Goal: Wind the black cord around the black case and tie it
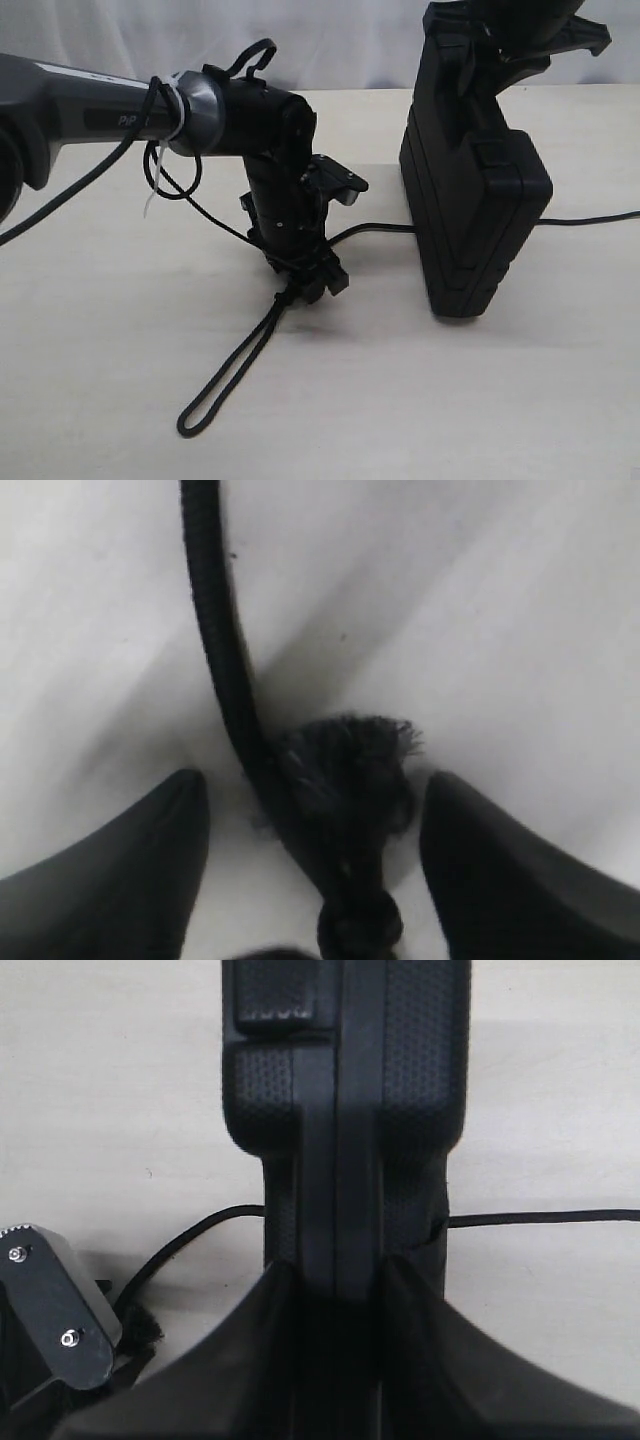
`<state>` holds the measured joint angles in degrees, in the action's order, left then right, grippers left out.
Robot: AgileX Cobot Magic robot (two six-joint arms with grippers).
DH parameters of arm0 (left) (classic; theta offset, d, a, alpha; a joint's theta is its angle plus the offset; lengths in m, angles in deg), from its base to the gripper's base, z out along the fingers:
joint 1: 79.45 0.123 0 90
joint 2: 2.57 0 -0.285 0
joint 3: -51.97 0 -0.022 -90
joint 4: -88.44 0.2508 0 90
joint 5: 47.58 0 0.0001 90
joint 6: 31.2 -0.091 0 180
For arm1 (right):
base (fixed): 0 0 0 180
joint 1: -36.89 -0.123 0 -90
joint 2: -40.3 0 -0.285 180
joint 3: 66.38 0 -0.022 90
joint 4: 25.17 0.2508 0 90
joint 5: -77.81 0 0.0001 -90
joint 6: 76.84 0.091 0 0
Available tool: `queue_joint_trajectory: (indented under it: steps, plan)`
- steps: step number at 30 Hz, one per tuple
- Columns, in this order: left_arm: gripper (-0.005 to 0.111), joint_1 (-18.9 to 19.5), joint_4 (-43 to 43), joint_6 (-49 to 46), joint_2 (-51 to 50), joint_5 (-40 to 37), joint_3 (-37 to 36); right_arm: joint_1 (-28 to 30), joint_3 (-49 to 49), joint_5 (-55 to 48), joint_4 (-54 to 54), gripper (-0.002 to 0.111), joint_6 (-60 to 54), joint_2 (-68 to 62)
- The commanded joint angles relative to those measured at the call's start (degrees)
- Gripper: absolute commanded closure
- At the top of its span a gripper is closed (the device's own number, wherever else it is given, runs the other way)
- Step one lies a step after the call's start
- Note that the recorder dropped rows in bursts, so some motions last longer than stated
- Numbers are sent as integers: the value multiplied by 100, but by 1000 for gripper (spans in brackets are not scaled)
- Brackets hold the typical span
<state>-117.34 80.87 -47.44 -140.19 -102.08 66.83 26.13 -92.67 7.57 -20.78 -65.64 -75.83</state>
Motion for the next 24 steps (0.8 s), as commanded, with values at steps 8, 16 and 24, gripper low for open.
queue_joint_trajectory:
  steps: [8, 16, 24]
  plan:
    - [107, 81, -881, 1539, -158, 812, -3, -2, -26, 27, -33, 104, 4, 21]
    - [97, 418, -2764, 1672, -158, 2173, -3, -2, -26, 27, -33, 104, 4, 21]
    - [47, 772, -2764, 1557, -145, 2168, 22, -2, -26, 27, -33, 104, 4, 21]
